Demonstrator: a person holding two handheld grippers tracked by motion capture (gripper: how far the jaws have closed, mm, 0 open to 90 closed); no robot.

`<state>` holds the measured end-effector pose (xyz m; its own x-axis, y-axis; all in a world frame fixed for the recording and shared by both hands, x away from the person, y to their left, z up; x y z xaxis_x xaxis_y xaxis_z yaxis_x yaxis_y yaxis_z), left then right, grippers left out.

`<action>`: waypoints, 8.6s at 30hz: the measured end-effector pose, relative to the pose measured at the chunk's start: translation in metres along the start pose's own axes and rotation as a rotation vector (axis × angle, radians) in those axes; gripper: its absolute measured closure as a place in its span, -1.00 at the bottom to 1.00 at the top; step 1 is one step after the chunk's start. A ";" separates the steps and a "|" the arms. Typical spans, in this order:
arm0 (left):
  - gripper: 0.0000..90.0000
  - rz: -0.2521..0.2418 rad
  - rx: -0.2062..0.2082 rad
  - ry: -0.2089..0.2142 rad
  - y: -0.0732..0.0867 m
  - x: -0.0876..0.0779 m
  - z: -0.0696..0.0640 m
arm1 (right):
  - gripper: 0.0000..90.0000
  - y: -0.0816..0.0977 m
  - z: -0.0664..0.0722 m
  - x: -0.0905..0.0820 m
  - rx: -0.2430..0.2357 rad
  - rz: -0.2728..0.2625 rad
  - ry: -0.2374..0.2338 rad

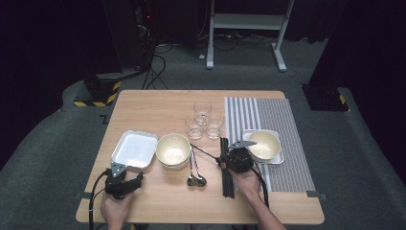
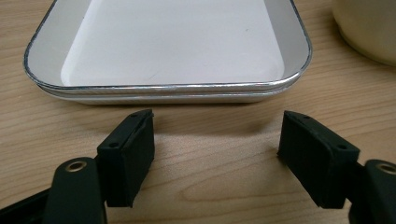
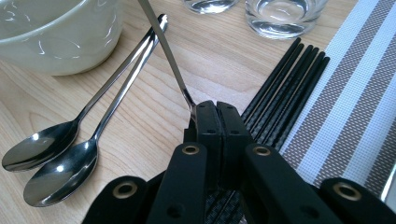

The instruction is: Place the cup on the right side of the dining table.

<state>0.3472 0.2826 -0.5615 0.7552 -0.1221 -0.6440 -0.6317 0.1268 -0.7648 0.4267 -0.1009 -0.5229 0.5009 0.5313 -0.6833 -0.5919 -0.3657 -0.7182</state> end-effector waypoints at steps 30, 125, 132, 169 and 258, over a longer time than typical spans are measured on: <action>-0.40 0.000 0.002 -0.003 0.000 0.000 0.000 | 0.99 -0.001 -0.013 -0.025 0.007 -0.045 0.014; -0.40 0.000 0.000 0.000 0.000 0.000 0.000 | 0.99 -0.005 -0.049 -0.078 0.043 -0.147 0.082; -0.40 0.000 0.000 0.000 0.000 0.000 0.000 | 0.99 -0.004 -0.054 -0.083 0.054 -0.153 0.096; -0.40 -0.002 -0.001 -0.003 0.000 0.000 0.000 | 0.99 0.004 -0.091 -0.104 0.112 -0.177 0.191; -0.40 -0.002 -0.001 -0.003 0.000 0.000 0.000 | 0.99 0.023 -0.115 -0.075 0.098 -0.026 0.288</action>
<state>0.3473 0.2822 -0.5616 0.7568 -0.1192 -0.6426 -0.6305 0.1256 -0.7659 0.4481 -0.2376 -0.5034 0.6668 0.2960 -0.6839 -0.6274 -0.2722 -0.7295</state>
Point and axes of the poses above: each handheld gripper's, and its own axes: x roughly forward along the jaws, y roughly out of its underside, z roughly to its left, the point moved 4 cm from there along x, roughly forward along the jaws, and after that the axes turned 1 degree about -y, right-handed, at the moved point
